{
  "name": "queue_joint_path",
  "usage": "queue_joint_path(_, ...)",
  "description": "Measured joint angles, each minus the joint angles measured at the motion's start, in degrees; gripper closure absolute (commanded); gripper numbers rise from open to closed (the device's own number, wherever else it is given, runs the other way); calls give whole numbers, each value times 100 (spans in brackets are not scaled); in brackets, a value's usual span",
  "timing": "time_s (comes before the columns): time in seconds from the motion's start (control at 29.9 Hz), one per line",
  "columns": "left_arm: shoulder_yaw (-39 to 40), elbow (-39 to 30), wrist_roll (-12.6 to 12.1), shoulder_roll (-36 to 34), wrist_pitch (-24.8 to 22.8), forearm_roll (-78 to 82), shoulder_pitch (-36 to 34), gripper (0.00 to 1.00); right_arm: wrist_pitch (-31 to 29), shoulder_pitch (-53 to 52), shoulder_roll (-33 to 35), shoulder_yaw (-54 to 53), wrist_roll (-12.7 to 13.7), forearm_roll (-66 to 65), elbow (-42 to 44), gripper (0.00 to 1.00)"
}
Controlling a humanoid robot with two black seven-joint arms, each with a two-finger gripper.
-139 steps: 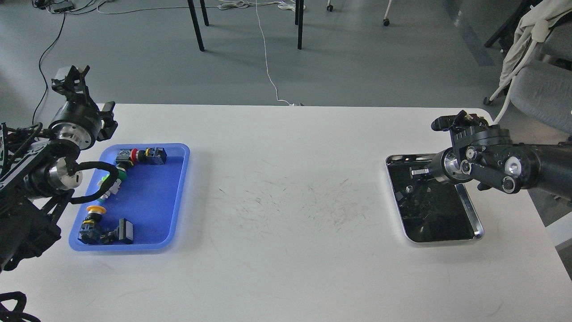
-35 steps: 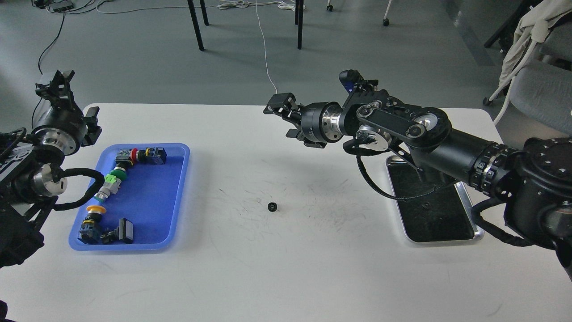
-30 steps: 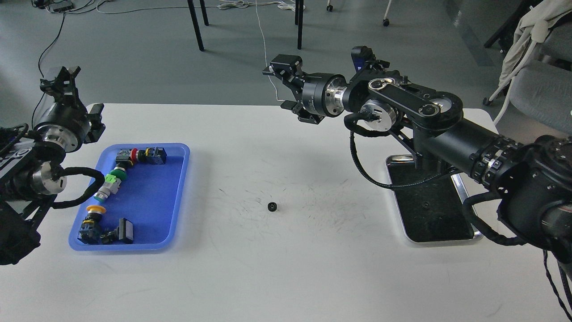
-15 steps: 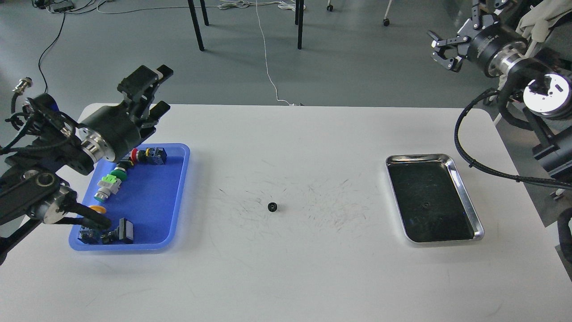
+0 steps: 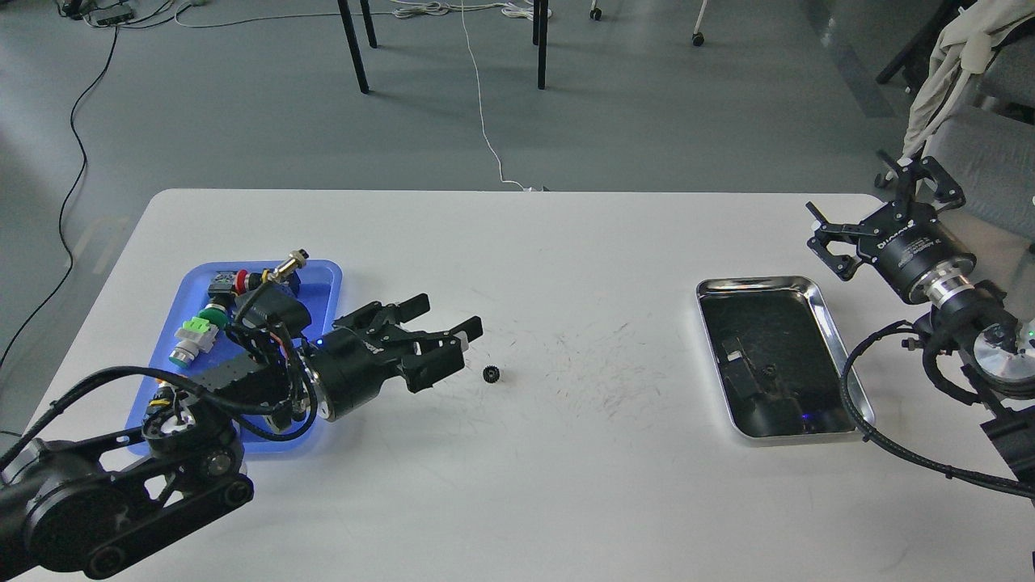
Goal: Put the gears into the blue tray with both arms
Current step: 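Grasp the black gear on the table with the left gripper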
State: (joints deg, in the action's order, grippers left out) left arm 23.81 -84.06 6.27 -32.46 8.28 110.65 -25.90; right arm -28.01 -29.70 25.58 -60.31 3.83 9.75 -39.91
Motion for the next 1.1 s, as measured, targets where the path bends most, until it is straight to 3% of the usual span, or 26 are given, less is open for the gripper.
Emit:
queue_joint_path(0.23, -94, 993, 4, 749, 306, 1238, 49, 2, 0, 59, 13, 99, -5, -24, 7, 3)
queue_joint_path(0.53, -202, 1793, 6, 1369, 514, 1436, 50, 6, 0, 112, 49, 124, -5, -47, -7, 3)
queue_joint_path(0.97, -331, 2530, -12, 1822, 720, 1437, 42, 21, 0, 83, 67, 283, -5, -96, -1, 3)
queue_joint_path(1.1, -388, 2589, -16, 1892, 720, 1437, 42, 32, 1, 78, 66, 277, -5, -96, 1, 3)
